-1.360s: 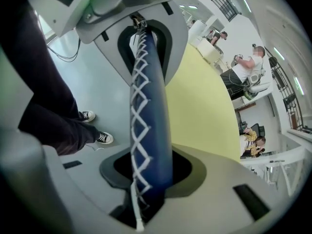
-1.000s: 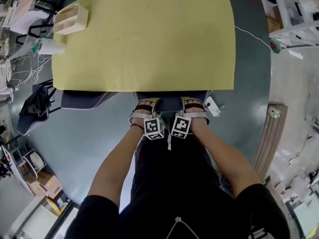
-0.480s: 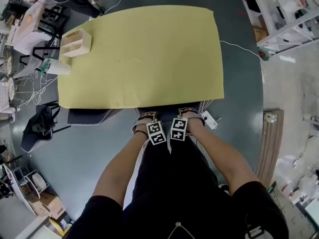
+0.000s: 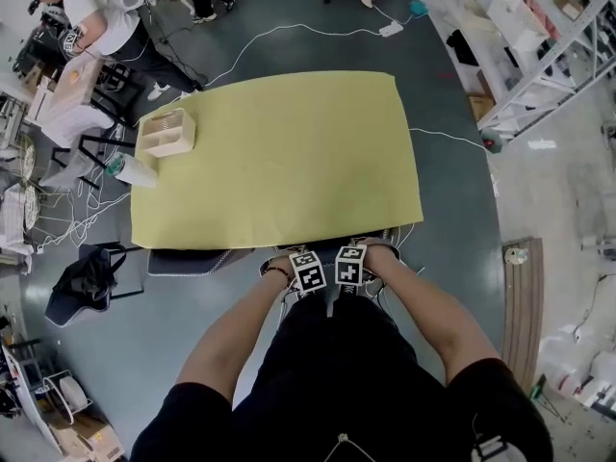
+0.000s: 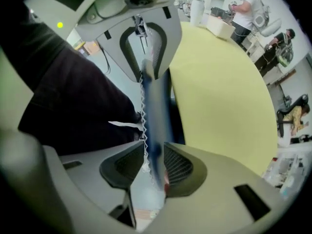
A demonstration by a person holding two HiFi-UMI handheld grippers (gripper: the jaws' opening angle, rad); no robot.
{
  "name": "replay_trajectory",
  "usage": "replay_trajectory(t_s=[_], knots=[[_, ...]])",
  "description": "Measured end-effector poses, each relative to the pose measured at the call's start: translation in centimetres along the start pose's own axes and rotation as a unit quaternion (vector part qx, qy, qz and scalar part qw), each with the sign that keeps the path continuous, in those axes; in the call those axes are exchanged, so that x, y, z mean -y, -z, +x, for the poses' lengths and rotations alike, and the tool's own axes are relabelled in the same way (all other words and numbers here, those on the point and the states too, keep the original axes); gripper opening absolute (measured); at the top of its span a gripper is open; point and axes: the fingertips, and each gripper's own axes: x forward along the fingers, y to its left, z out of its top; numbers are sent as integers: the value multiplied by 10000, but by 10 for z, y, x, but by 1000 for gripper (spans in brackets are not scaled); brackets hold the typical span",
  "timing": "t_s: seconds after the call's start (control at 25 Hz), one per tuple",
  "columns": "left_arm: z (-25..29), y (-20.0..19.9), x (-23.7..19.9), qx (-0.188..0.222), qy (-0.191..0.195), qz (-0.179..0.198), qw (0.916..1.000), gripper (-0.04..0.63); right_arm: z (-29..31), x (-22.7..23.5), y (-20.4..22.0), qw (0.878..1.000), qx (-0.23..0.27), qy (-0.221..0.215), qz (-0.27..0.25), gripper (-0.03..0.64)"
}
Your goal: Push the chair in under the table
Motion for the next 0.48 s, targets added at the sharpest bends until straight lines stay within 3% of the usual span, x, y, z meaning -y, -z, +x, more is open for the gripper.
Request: replay_trajectory(t_s=[0.16,0.28,0.48], knots=[[-42,-8,-25,456,19,-248,9987,89,-56,29,-20,9954,538,-54,793,132],[-81,-15,-47,843,-185,-495,9950,65,-98,55,-34,9876,903,284,1256,102],[-153,-37,-77,1734,-630,-990,9778,37,-175,95,-51,9572,1709,981,2118,38]])
